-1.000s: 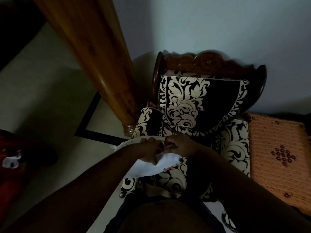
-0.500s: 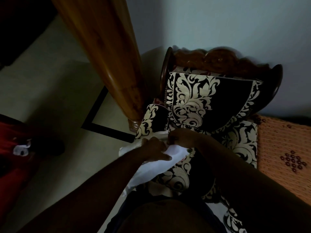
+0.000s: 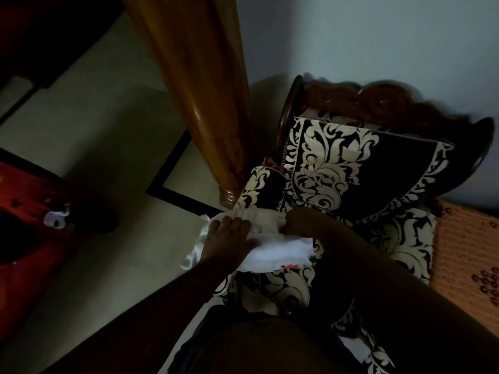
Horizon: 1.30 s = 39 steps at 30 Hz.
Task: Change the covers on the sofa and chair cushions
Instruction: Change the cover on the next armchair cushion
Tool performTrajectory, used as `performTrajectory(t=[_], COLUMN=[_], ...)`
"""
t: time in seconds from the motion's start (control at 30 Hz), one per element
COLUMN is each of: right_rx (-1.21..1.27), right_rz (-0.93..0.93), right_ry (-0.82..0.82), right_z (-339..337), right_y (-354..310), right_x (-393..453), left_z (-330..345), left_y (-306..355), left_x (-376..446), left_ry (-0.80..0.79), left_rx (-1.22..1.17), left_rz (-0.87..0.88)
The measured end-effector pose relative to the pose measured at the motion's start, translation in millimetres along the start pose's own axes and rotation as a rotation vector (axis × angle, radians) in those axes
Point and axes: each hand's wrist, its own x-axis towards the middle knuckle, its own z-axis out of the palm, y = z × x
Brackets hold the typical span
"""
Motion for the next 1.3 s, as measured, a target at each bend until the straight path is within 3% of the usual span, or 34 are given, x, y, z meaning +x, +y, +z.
performTrajectory(t=[0.07, 0.13, 0.23, 0.3, 0.43, 0.53, 0.6, 0.67, 0.77, 0.97, 1.0, 1.13, 1.3], right_rx=[-0.098, -0.014, 0.256, 0.395, 0.031, -0.145, -0.223, -0.352, -0.303, 0.658, 0.672, 0.137, 0.153], right_rz=[-0.092, -0.317, -0.522, -0.445, -0.480, -0.560, -0.497, -0.437, -0.460, -0.262, -0.240, -0.147, -0.106], right_ry=[0.127, 0.289, 0.289, 0.250, 0.264, 0.159, 0.089, 0.133, 0.086, 0.095, 0.130, 0.340, 0.632], right_z=[-5, -8, -3, 1, 8, 25, 18, 8, 7, 4, 6, 33, 46], right_y=[-12, -29, -55, -62, -67, -60, -58, -60, -62, -39, -40, -45, -26], right_x=[0, 1, 5, 14, 26, 44, 45, 41, 41, 14, 7, 5, 10], left_z=[1, 0, -4, -6, -24, -28, -26, -22, -19, -6, -4, 2, -3], left_y=[-4, -9, -23, -36, -45, -48, -52, -53, -56, -76, -76, -65, -37], left_x=[-7, -9, -4, 1, 7, 11, 15, 20, 33, 55, 57, 70, 97], left_ry=[-0.022, -0.054, -0.118, -0.118, -0.319, -0.388, -0.369, -0.338, -0.266, -0.314, -0.318, -0.372, -0.435], left_rx=[0.029, 0.028, -0.043, -0.119, -0.307, -0.338, -0.296, -0.203, -0.161, -0.299, -0.313, -0.422, -0.488], left_rz=[-0.049, -0.121, -0.187, -0.147, -0.103, -0.050, -0.013, 0.034, 0.046, -0.102, -0.125, -0.179, -0.053])
